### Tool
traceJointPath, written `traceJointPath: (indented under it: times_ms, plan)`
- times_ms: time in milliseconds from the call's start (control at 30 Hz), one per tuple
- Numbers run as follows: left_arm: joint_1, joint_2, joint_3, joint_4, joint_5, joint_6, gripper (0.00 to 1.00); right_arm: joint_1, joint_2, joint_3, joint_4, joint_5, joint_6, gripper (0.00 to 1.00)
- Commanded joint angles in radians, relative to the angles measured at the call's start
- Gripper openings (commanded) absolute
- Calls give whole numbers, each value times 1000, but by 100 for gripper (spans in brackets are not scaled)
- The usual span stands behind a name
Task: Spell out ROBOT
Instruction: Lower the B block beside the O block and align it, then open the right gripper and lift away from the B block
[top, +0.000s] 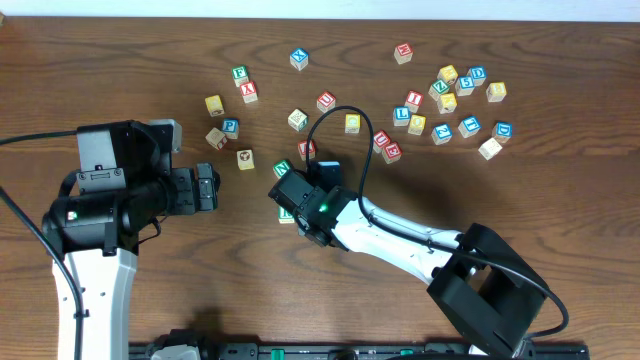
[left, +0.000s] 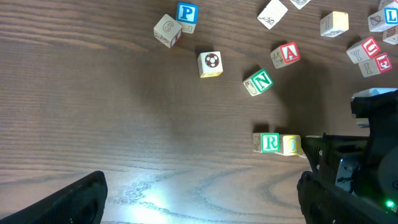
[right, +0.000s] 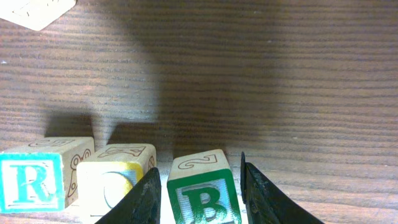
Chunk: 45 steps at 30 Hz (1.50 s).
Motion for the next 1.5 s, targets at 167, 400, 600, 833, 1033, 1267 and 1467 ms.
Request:
traceJointPath:
  times_ms: [167, 400, 600, 833, 1033, 1267, 1467]
  plan:
    - [4, -2, 13, -2, 14, 13, 96, 4, -5, 19, 0, 45, -6, 36]
    - [4, -2, 13, -2, 14, 13, 96, 2, -5, 19, 0, 55, -6, 36]
    - [4, -2, 13, -2, 14, 13, 96, -5, -5, 19, 1, 68, -6, 37]
    - [4, -2, 13, -2, 14, 13, 96, -5, -5, 19, 19, 90, -8, 38]
    - [4, -2, 13, -2, 14, 13, 96, -5, -5, 19, 40, 101, -26, 39]
    - [4, -2, 13, -2, 14, 13, 96, -10, -5, 24, 40, 134, -47, 40]
    - [4, -2, 13, -2, 14, 13, 96, -37, -18, 88, 0, 134, -160, 47]
